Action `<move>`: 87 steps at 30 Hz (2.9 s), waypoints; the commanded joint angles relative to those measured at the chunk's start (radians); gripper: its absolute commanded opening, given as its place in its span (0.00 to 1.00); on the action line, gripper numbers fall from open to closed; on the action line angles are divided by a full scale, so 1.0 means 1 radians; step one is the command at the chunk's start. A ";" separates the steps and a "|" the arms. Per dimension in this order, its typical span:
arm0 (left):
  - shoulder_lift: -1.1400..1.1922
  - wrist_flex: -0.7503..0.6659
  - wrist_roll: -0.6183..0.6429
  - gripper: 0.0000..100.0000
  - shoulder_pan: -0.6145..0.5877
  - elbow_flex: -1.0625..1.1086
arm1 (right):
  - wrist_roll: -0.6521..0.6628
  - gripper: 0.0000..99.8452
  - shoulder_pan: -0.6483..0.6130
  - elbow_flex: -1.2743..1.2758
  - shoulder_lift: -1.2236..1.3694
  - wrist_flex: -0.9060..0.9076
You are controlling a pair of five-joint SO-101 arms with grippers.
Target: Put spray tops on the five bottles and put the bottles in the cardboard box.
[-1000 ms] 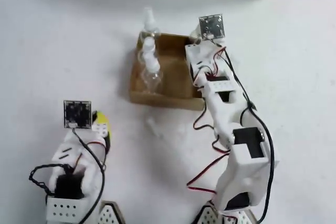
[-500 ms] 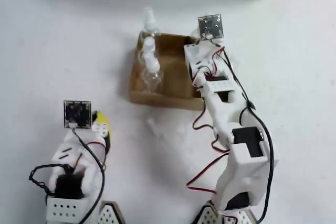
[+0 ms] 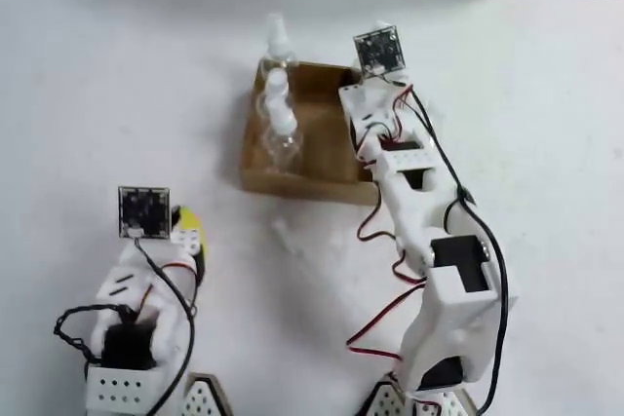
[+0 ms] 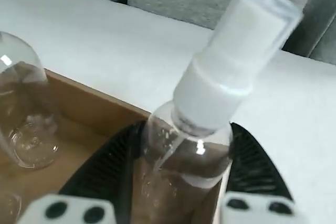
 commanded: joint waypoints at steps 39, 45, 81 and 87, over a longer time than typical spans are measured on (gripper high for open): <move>-0.010 -0.044 -0.009 0.03 -0.008 -0.002 | 0.015 0.30 -0.041 0.117 -0.182 0.019; -0.010 -0.044 -0.009 0.03 -0.008 -0.002 | 0.015 0.30 -0.039 0.117 -0.182 0.019; -0.010 -0.044 -0.009 0.03 -0.008 -0.002 | -0.052 0.45 -0.044 0.133 -0.193 0.019; -0.010 -0.044 -0.009 0.03 -0.008 -0.002 | -0.057 0.45 -0.044 0.133 -0.193 0.019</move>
